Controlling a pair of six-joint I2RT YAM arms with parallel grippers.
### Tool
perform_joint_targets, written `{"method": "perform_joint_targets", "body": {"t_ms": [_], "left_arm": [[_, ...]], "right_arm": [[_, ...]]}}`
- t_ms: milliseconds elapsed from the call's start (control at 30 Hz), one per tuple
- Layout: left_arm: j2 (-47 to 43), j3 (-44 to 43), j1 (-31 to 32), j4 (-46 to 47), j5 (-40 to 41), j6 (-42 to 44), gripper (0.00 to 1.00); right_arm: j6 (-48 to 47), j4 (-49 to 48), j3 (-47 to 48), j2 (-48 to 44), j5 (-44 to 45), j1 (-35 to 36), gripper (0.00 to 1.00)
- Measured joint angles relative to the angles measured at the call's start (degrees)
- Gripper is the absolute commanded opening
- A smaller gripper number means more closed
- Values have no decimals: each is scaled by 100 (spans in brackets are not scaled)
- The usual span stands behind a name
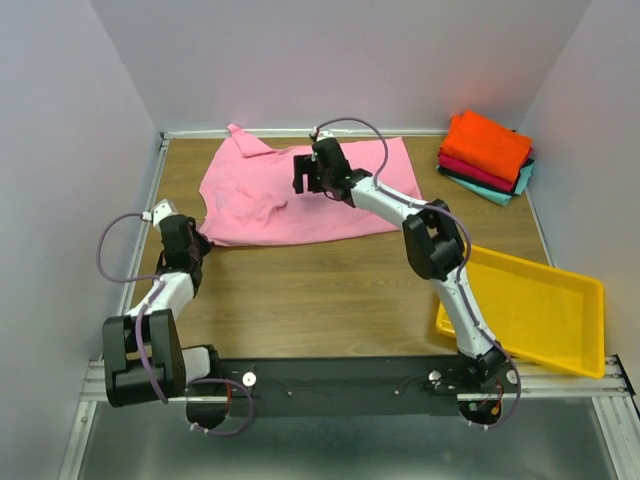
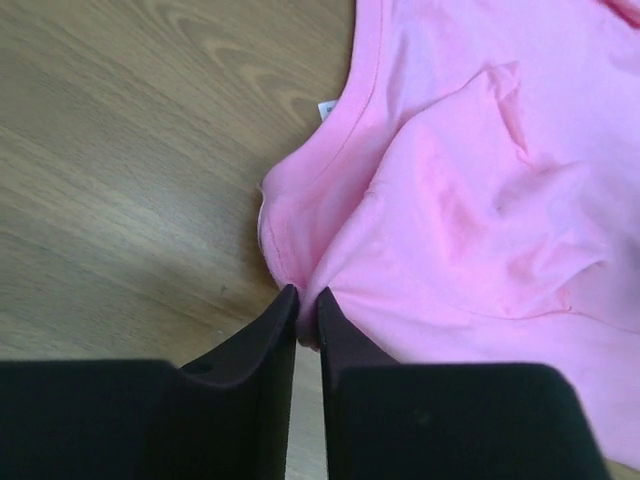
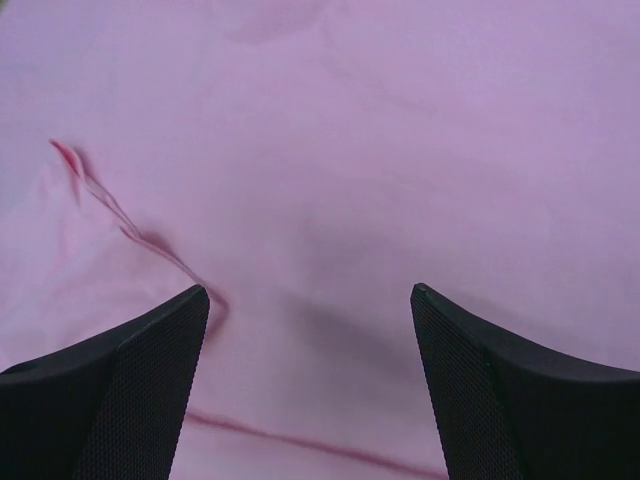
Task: Fold and stack the t-shirts
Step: Fold the tshirt
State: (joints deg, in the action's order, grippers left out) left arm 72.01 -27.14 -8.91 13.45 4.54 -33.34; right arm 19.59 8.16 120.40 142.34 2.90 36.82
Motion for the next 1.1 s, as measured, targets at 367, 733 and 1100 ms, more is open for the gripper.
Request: {"method": "perform_joint_targets", "body": {"t_ms": [367, 733, 1100], "left_arm": [[-1025, -7, 4, -160, 459, 111, 85], [-1161, -323, 1545, 221, 1016, 203, 87], [1139, -994, 2142, 1331, 546, 94, 88]], "right_arm": [[-105, -111, -3001, -2734, 645, -439, 94], [138, -240, -4706, -3482, 951, -1556, 94], [369, -251, -5370, -3523, 994, -1781, 94]]}}
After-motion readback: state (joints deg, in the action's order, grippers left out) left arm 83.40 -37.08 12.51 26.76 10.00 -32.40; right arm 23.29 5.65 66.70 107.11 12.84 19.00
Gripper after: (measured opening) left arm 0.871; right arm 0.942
